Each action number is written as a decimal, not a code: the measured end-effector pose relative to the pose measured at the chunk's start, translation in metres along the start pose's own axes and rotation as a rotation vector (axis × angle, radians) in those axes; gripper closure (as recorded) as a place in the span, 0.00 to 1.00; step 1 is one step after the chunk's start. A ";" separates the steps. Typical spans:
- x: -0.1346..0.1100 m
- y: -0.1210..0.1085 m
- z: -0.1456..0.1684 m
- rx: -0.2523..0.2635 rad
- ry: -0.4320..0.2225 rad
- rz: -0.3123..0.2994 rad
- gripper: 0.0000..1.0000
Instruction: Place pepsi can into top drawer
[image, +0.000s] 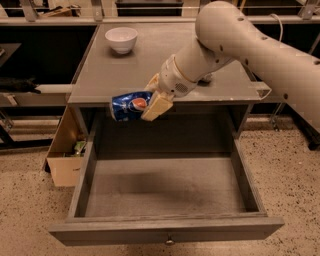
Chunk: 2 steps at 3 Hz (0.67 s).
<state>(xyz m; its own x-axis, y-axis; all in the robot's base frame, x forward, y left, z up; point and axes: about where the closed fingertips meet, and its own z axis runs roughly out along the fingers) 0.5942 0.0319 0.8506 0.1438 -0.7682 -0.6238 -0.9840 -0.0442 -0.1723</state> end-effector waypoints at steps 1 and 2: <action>0.051 0.057 0.017 -0.063 0.057 0.098 1.00; 0.053 0.062 0.022 -0.075 0.062 0.099 1.00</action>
Offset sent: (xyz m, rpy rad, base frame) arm -0.0388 -0.0254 -0.0433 -0.0425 0.0858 -0.0422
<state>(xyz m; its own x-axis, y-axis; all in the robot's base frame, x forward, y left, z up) 0.5435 0.0022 0.7902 0.0407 -0.8090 -0.5863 -0.9985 -0.0116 -0.0532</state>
